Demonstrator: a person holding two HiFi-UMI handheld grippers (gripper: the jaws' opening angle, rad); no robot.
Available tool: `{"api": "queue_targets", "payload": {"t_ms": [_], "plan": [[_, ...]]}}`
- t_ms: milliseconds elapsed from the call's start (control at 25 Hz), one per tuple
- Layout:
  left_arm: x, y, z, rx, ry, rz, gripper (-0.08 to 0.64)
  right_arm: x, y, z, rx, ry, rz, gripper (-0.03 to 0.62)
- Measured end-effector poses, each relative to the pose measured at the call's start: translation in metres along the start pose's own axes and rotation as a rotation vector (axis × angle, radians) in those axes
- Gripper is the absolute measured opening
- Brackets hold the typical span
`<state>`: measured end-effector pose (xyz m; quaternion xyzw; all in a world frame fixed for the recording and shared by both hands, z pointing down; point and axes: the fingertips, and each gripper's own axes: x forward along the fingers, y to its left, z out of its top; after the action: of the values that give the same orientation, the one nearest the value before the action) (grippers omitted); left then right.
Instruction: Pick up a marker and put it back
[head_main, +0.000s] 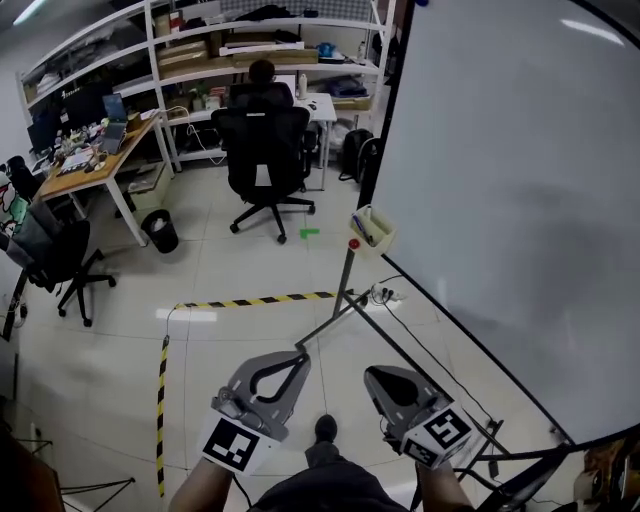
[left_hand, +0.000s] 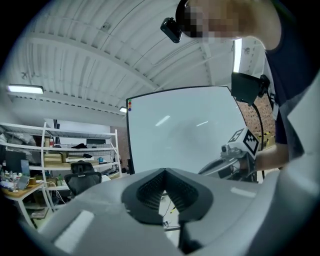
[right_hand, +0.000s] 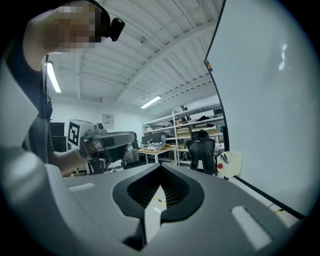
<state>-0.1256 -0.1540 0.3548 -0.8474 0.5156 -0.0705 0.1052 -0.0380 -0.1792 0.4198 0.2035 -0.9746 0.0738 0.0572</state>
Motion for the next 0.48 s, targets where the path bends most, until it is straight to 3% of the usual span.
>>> {"api": "queue_targets", "payload": {"t_ms": [160,480], "plan": [[0.059,0.037,-0.013,-0.005,0.036,0.003,0.003,0.044,-0.055,0.013,0.038,-0.005,0.032,0.000],[0.129,0.110,-0.031,-0.004,0.046,0.030,0.003,0.127,-0.113,0.033,0.003,0.027,0.085,0.000]]}}
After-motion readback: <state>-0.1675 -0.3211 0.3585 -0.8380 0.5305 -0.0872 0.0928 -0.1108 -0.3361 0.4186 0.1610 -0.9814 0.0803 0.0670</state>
